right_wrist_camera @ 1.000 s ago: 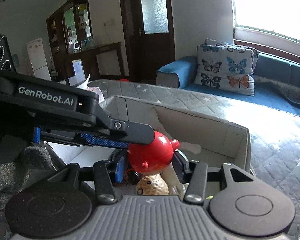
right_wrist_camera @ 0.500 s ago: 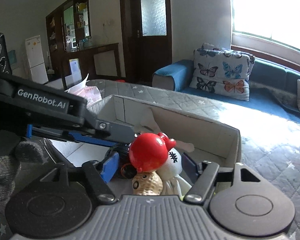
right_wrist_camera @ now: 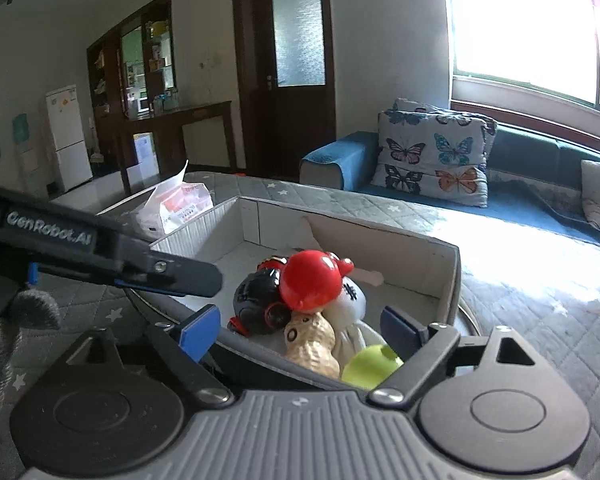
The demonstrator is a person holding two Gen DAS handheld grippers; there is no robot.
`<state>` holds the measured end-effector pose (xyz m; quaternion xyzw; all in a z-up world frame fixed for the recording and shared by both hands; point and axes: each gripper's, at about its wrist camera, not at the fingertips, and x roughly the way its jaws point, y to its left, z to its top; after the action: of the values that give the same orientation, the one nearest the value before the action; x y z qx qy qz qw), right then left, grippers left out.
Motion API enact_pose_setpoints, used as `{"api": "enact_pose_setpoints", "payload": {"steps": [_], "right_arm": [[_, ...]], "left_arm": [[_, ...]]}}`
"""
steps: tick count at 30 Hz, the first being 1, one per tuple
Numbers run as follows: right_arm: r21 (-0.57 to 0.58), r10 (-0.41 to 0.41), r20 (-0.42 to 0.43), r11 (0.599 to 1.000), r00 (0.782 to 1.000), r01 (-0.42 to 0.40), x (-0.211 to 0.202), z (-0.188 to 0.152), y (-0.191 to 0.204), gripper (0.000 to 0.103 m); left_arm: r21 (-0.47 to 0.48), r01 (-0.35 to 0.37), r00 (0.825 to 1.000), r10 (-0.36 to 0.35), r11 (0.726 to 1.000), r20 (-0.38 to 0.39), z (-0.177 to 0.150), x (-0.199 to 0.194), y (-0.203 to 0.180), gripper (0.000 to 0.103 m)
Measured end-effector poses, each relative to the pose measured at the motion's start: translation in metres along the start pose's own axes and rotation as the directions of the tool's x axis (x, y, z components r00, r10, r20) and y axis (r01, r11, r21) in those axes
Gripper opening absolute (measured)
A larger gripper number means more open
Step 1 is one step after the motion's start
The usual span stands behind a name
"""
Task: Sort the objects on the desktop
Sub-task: 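Release the red ball toy into the box with the right gripper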
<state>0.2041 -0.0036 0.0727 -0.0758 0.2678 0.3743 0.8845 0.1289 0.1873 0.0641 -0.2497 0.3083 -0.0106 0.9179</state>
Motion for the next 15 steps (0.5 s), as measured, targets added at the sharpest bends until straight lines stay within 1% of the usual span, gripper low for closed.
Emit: {"api": "enact_pose_setpoints", "payload": {"steps": [1, 7, 10, 15], "right_arm": [[0.003, -0.002, 0.000, 1.000, 1.000, 0.002, -0.002, -0.001, 0.001, 0.095], [0.001, -0.024, 0.011, 1.000, 1.000, 0.024, -0.015, -0.008, 0.009, 0.103], [0.011, -0.029, 0.001, 1.000, 1.000, 0.029, -0.018, -0.012, 0.010, 0.103], [0.021, -0.067, 0.005, 0.998, 0.998, 0.066, -0.023, -0.018, 0.013, 0.103]], "left_arm": [[0.006, -0.006, 1.000, 0.006, 1.000, 0.003, -0.003, -0.003, -0.001, 0.039], [0.035, -0.060, 0.998, 0.060, 0.998, 0.004, -0.016, -0.012, 0.000, 0.039], [0.053, -0.083, 0.997, 0.083, 0.995, 0.009, -0.021, -0.016, 0.000, 0.039], [0.070, -0.109, 0.994, 0.108, 0.992, 0.019, -0.028, -0.022, 0.000, 0.039]]}}
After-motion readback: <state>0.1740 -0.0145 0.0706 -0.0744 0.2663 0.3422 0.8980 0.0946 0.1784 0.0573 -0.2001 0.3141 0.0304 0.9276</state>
